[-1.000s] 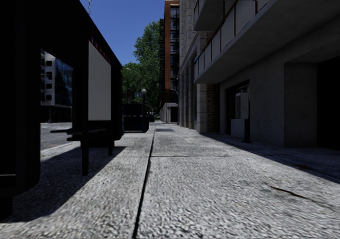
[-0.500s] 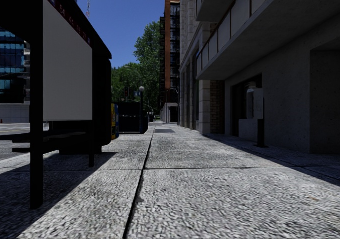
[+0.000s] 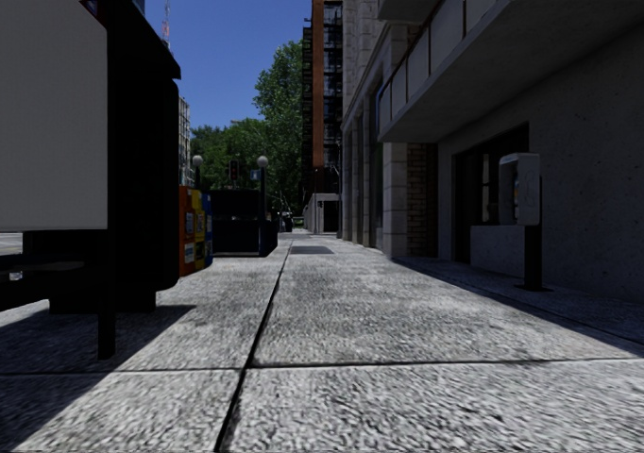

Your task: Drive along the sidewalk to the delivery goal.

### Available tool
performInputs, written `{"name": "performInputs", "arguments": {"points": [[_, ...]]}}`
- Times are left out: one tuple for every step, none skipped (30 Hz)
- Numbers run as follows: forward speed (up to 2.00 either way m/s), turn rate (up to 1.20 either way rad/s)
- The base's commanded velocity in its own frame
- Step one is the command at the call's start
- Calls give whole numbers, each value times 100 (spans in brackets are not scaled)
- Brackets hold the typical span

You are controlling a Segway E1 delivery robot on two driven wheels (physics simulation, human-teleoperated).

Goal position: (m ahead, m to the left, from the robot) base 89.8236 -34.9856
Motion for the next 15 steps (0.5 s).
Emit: {"name": "performInputs", "arguments": {"points": [[200, 0], [200, 0], [200, 0], [200, 0], [200, 0], [200, 0], [200, 0], [200, 0], [200, 0], [200, 0], [200, 0], [200, 0], [200, 0], [200, 0], [200, 0]]}}
